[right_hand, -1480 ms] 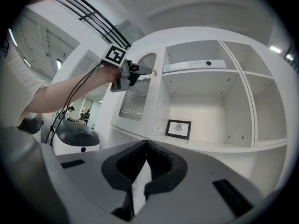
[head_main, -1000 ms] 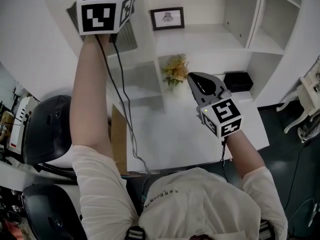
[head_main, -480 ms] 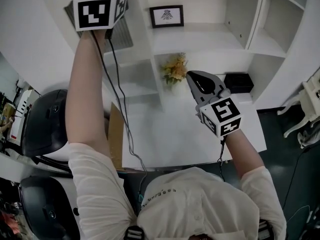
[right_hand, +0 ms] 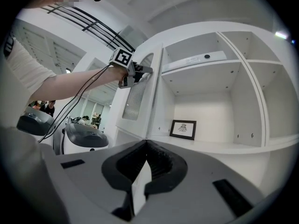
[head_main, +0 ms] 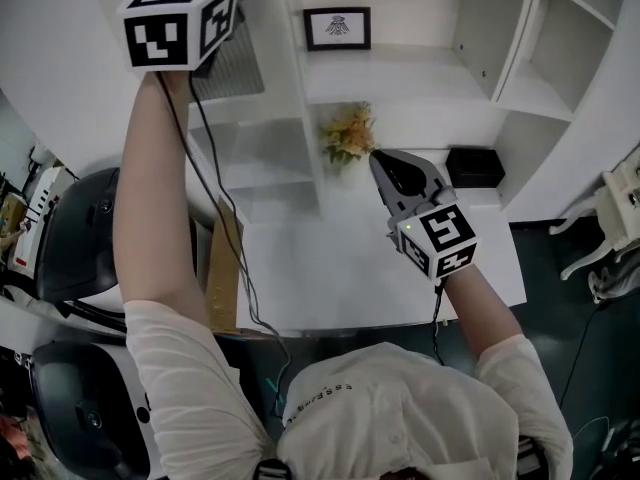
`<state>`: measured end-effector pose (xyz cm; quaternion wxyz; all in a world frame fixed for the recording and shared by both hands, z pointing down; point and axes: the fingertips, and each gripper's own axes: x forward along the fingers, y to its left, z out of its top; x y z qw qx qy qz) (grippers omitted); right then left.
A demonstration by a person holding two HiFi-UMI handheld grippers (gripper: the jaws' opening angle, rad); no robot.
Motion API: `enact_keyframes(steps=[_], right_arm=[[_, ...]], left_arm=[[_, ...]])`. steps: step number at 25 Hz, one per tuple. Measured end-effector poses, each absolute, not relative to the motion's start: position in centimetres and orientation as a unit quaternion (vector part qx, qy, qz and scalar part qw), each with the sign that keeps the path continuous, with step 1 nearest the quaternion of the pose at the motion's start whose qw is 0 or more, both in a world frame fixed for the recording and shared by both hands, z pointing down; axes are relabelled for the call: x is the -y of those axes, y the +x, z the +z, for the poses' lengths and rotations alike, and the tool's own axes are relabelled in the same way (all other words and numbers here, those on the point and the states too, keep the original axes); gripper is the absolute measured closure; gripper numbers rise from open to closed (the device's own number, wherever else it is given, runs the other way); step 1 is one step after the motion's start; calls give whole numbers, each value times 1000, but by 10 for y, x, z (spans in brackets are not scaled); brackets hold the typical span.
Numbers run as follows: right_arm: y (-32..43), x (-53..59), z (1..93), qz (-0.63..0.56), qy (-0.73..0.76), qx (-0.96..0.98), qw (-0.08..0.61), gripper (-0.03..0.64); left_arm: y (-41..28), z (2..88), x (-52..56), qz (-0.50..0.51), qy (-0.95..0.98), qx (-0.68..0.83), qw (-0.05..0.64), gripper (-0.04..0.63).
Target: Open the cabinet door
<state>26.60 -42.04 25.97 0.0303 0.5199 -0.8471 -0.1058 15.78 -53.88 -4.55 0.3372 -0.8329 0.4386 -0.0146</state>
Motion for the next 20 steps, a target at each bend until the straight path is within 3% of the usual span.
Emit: enact_keyframes(steps=[20], right_arm=[[170, 377, 266, -111, 567, 815, -51, 603]], left_arm=[[106, -44, 449, 51, -887, -288, 356, 522]])
